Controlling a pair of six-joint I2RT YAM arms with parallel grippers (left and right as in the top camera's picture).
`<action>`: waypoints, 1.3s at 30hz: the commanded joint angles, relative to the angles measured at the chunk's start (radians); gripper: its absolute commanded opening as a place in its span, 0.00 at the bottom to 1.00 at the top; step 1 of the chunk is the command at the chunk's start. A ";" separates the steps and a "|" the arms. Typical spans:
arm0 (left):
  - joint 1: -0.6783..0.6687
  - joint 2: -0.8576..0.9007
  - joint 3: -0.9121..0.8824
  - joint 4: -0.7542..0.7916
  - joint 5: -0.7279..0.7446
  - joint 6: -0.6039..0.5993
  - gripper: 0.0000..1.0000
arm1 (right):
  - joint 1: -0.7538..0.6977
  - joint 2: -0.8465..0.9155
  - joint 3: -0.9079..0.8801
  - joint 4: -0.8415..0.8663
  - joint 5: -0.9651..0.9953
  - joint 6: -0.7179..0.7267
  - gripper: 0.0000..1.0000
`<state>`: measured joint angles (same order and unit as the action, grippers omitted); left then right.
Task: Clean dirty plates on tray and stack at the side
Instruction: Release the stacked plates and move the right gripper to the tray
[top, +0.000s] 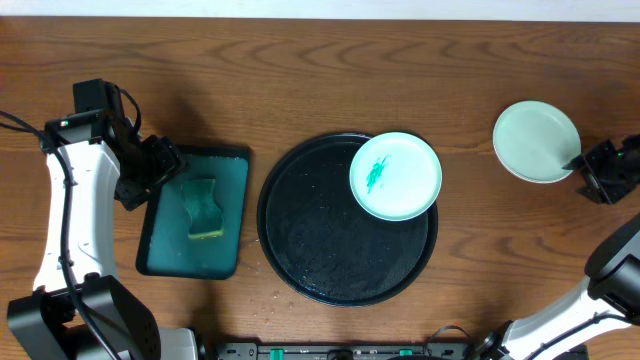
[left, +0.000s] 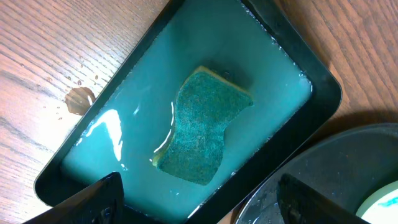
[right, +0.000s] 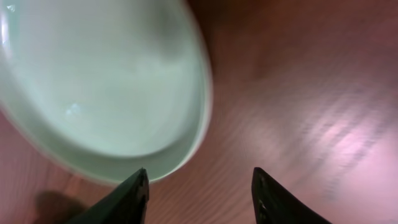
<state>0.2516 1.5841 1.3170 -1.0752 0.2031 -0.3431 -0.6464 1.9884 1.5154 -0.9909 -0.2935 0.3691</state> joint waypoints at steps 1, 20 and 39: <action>-0.003 0.010 0.009 -0.008 -0.013 -0.006 0.79 | 0.034 -0.014 0.027 0.000 -0.106 -0.062 0.49; -0.003 0.010 0.009 -0.009 -0.013 -0.005 0.79 | 0.598 -0.033 0.124 -0.093 -0.097 -0.324 0.50; -0.003 0.010 0.009 -0.005 -0.013 -0.005 0.79 | 0.673 -0.006 -0.127 0.010 -0.029 -0.182 0.48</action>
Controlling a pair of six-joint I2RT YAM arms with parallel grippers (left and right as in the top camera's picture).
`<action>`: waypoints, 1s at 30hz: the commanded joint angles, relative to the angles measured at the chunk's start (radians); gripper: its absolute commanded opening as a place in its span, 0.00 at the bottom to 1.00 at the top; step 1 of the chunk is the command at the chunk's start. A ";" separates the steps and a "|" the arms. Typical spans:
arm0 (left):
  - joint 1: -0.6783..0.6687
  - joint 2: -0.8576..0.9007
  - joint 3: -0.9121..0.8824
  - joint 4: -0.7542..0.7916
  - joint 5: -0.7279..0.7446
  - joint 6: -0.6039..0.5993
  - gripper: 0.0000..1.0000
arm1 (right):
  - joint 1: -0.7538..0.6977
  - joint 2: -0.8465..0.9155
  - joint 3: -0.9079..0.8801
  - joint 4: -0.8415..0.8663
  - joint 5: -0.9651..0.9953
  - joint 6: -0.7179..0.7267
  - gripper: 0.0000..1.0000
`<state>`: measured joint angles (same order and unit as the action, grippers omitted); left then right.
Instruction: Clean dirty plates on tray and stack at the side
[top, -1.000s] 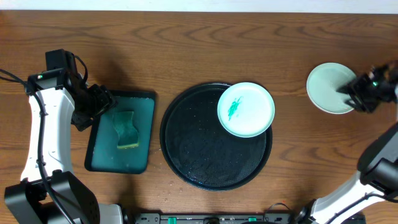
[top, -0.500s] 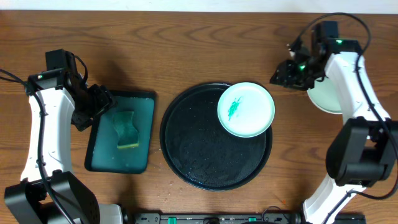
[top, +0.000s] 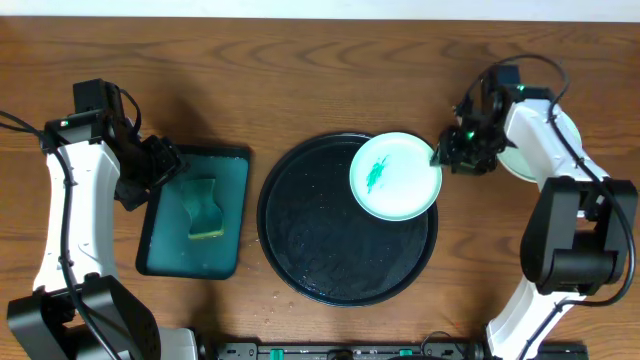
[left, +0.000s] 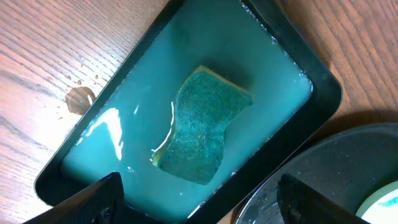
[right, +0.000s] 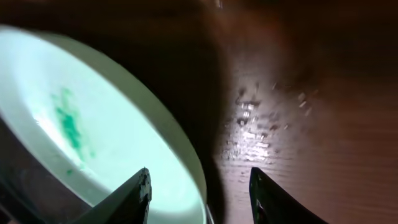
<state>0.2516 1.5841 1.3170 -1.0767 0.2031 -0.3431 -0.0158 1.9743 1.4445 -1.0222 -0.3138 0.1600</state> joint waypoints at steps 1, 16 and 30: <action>-0.003 0.010 0.009 -0.003 -0.013 -0.005 0.79 | 0.050 0.008 -0.065 0.053 -0.008 0.027 0.46; -0.003 0.010 0.009 -0.004 -0.013 0.003 0.79 | 0.075 0.007 -0.069 0.077 -0.009 0.078 0.01; -0.003 0.011 -0.156 0.093 -0.058 0.055 0.72 | 0.301 -0.035 -0.084 -0.058 -0.027 0.082 0.01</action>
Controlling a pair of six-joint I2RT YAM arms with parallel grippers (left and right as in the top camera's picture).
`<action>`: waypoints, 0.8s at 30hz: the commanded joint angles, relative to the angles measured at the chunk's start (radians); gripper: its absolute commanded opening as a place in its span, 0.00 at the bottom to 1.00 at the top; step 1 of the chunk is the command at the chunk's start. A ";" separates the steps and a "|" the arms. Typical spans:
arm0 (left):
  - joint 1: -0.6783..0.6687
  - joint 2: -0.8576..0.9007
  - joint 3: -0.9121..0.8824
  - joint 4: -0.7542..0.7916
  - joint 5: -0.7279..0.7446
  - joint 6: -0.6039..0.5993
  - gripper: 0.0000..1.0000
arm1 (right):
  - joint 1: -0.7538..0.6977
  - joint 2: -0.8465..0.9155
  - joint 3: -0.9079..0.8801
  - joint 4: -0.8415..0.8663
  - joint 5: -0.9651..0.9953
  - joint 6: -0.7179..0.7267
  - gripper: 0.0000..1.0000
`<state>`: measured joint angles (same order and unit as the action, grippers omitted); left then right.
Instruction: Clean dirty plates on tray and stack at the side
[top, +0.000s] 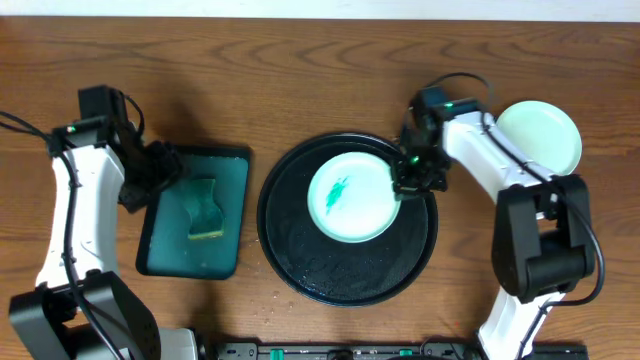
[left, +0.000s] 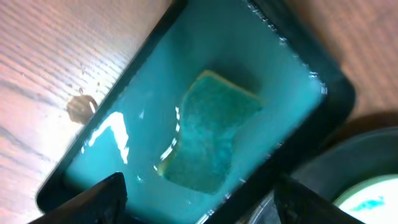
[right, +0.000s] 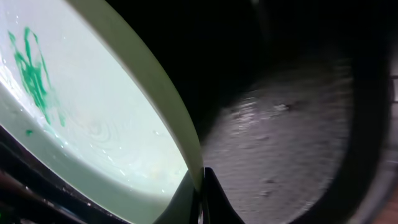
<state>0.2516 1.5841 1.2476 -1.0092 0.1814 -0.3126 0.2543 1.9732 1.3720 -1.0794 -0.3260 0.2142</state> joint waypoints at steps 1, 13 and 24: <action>-0.005 0.011 -0.111 0.043 -0.035 0.025 0.70 | 0.035 -0.034 -0.013 0.000 -0.015 0.034 0.01; -0.165 0.024 -0.197 0.140 -0.034 0.020 0.52 | 0.034 -0.034 -0.018 0.006 0.012 0.051 0.01; -0.184 0.193 -0.197 0.186 -0.037 -0.037 0.52 | 0.034 -0.034 -0.096 0.054 0.003 0.052 0.01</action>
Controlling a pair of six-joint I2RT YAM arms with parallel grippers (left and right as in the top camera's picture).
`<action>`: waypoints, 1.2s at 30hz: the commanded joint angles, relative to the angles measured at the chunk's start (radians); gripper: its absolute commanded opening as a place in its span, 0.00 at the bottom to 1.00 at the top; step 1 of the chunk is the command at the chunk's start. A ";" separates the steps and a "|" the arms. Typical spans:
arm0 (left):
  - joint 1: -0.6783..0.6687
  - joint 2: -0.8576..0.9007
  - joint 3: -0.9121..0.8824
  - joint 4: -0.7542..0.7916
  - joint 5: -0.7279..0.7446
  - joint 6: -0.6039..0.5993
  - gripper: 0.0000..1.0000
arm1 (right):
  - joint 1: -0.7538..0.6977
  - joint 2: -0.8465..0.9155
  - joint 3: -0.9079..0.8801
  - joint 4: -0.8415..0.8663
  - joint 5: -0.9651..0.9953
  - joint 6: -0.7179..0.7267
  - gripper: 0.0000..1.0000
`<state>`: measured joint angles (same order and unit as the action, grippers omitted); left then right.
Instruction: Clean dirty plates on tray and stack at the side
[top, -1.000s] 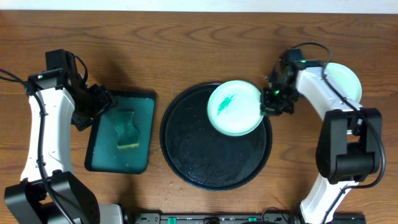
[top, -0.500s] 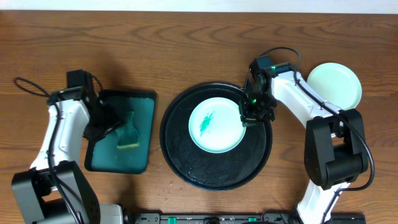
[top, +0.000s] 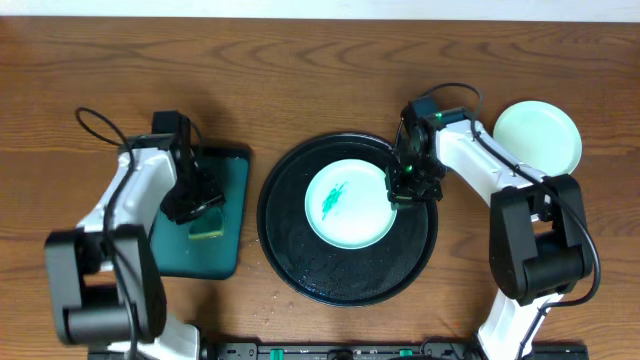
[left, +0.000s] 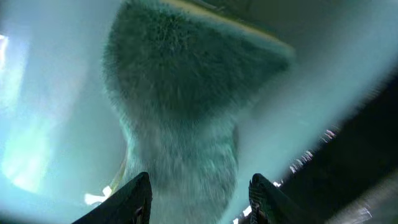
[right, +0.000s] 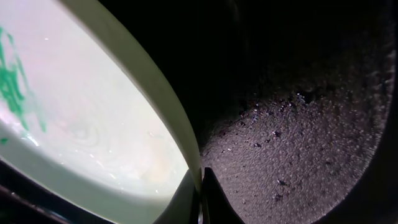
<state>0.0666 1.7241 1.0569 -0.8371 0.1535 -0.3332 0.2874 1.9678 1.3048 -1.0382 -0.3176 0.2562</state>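
A pale green plate with a green smear (top: 347, 203) lies in the round black tray (top: 300, 265). My right gripper (top: 405, 183) is shut on that plate's right rim (right: 180, 134), one finger on each side. A second, clean plate (top: 538, 137) rests on the wood at the right. The green sponge (left: 180, 106) lies in the teal water of the black basin (top: 215, 262). My left gripper (left: 199, 196) is open, low over the sponge with a finger either side of its lower end.
The basin stands just left of the round tray (right: 298, 130), almost touching it. Bare wooden table (top: 320, 80) stretches along the back. A black rail (top: 330, 351) runs along the front edge.
My left gripper has dropped from well above the basin to just over the sponge, still open. The right gripper still holds the smeared plate, which has shifted slightly.
At first my right gripper was open beside the clean plate at the right, and the smeared plate sat on the tray's right rim. Then it stood open at that plate's edge, later shut on it nearer the tray's middle. The left gripper hovered, and now sits low.
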 joint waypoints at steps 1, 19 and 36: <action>0.001 0.066 -0.006 0.023 -0.009 -0.016 0.52 | 0.000 -0.029 -0.038 0.023 -0.006 0.010 0.01; 0.001 -0.004 0.012 0.039 -0.009 -0.014 0.66 | 0.000 -0.029 -0.063 0.057 -0.031 0.009 0.01; 0.002 -0.011 0.011 0.054 -0.024 -0.001 0.52 | 0.000 -0.028 -0.063 0.053 -0.031 0.009 0.01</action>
<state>0.0692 1.6630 1.0569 -0.7841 0.1471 -0.3397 0.2874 1.9678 1.2480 -0.9821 -0.3408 0.2569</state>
